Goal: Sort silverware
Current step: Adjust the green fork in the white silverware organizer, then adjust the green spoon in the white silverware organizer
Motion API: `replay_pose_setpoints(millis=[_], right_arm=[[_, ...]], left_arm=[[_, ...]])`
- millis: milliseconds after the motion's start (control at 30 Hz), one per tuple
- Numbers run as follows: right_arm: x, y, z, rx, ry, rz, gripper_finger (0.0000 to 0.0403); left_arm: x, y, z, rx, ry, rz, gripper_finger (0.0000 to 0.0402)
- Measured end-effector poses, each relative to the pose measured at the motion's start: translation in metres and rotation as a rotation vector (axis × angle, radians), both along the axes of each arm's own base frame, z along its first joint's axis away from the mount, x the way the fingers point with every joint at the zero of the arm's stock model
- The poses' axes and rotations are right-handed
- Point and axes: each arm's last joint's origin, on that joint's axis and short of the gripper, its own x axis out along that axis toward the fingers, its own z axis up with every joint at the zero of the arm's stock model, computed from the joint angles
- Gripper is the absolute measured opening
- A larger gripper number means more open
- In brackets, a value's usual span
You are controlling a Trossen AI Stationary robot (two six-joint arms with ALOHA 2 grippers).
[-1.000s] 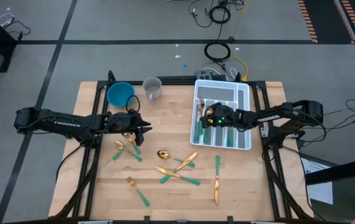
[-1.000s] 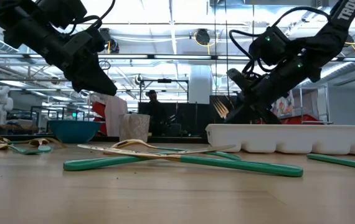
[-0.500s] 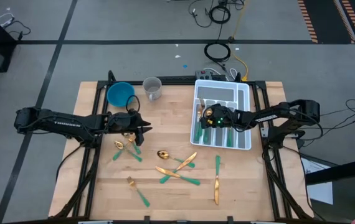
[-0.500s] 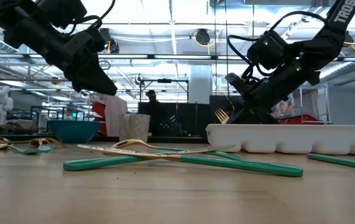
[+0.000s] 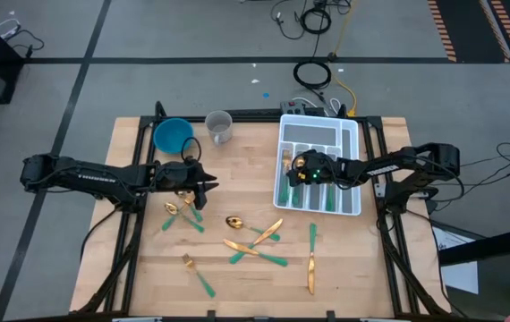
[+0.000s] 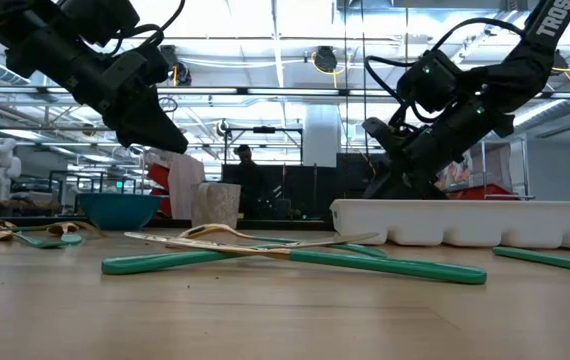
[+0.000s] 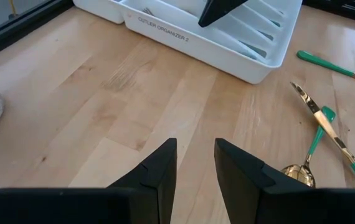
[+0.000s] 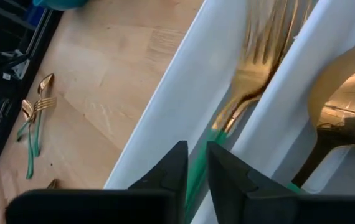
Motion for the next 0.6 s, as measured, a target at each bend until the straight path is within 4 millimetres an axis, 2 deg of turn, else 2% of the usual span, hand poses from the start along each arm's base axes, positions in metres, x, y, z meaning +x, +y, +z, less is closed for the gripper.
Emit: replay_pose_setpoints(millis=[300, 433, 500, 600], right_arm=[[-0.001, 0.000, 0.004, -0.033, -0.004, 0.063, 0.0068], [0.002, 0.000, 0.026, -0.079, 0.006, 0.142, 0.0068], [-0.001, -0.001, 0.037, -0.123, 0.113, 0.143, 0.0068], [-0.011, -0.004, 0.049, -0.217, 0.433, 0.099, 0.0068]], left_arm=[[0.000, 0.000, 0.000, 0.000, 0.000, 0.000, 0.0115], [0.000, 0.000, 0.000, 0.000, 0.001, 0.000, 0.0115], [0.000, 0.000, 0.000, 0.000, 0.001, 0.000, 0.0115], [0.000, 0.000, 0.000, 0.000, 0.001, 0.000, 0.0115]])
